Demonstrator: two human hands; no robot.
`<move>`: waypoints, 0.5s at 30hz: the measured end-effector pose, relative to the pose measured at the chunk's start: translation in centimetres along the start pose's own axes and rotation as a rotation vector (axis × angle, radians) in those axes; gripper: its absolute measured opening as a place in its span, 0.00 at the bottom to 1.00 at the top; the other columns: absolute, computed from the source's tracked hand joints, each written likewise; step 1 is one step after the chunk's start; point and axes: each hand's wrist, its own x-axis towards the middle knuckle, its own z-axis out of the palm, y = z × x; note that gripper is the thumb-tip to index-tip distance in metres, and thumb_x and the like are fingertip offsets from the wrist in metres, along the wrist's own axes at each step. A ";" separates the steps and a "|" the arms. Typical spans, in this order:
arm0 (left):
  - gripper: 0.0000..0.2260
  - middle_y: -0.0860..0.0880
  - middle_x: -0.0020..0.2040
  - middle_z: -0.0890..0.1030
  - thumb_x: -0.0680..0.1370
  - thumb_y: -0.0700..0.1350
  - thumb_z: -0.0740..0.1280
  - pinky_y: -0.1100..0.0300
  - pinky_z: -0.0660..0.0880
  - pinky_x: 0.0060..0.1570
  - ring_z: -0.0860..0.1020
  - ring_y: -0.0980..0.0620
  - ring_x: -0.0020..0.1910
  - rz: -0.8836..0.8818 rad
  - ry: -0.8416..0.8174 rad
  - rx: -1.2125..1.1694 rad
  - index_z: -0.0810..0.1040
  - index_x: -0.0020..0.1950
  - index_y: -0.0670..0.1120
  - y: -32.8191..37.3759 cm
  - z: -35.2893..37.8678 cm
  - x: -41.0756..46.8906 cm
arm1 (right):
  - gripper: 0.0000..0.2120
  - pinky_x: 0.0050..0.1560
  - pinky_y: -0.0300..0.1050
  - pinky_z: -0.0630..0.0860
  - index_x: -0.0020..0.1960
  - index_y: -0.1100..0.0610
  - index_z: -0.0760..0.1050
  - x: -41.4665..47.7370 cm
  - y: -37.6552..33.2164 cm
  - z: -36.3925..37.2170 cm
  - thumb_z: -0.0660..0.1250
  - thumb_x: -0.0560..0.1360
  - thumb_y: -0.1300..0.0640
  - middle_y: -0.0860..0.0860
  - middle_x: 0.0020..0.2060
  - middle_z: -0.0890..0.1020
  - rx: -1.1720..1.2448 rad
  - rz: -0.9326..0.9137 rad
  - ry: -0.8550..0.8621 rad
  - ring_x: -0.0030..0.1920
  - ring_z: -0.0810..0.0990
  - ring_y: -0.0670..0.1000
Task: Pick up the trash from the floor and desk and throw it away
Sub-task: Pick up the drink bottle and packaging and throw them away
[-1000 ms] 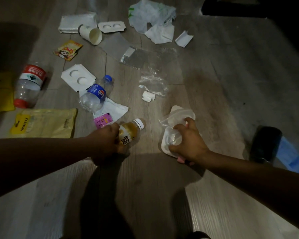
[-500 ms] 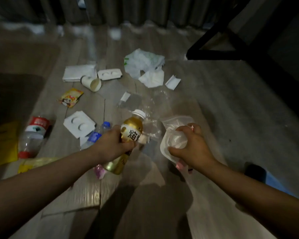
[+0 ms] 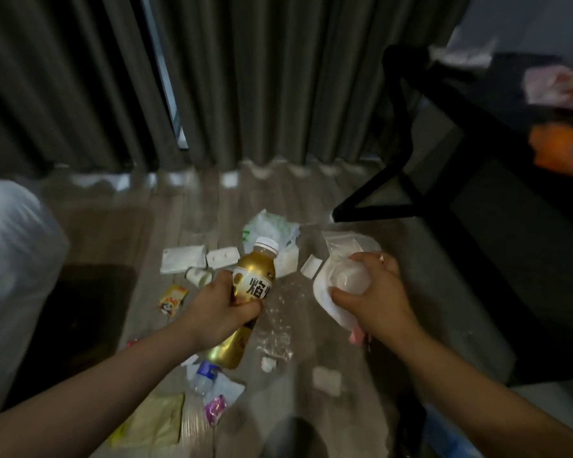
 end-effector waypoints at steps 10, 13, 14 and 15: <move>0.19 0.51 0.46 0.79 0.70 0.56 0.71 0.54 0.77 0.46 0.79 0.53 0.45 0.064 -0.045 0.000 0.70 0.54 0.50 22.8 -16.3 -11.2 | 0.32 0.39 0.25 0.63 0.63 0.43 0.68 -3.7 -20.1 -21.3 0.76 0.62 0.45 0.46 0.64 0.62 -0.112 -0.015 -0.069 0.47 0.69 0.41; 0.21 0.52 0.47 0.79 0.70 0.57 0.71 0.57 0.76 0.43 0.79 0.54 0.44 0.093 -0.030 -0.020 0.69 0.56 0.51 28.7 -20.4 -14.2 | 0.32 0.41 0.25 0.62 0.64 0.44 0.68 -5.3 -25.3 -27.2 0.75 0.62 0.44 0.45 0.63 0.63 -0.152 -0.073 -0.040 0.44 0.69 0.40; 0.20 0.53 0.46 0.79 0.70 0.57 0.71 0.60 0.75 0.39 0.78 0.56 0.43 0.105 -0.013 -0.025 0.69 0.55 0.51 30.4 -21.5 -15.2 | 0.32 0.41 0.25 0.62 0.63 0.44 0.68 -5.9 -26.9 -29.0 0.74 0.62 0.44 0.44 0.62 0.62 -0.165 -0.084 -0.030 0.42 0.69 0.38; 0.19 0.54 0.45 0.79 0.70 0.58 0.71 0.62 0.73 0.36 0.78 0.58 0.41 0.124 0.006 -0.029 0.69 0.54 0.52 32.1 -22.5 -16.2 | 0.31 0.40 0.25 0.62 0.63 0.43 0.68 -6.5 -28.4 -30.7 0.74 0.62 0.43 0.43 0.61 0.62 -0.169 -0.087 -0.014 0.41 0.68 0.36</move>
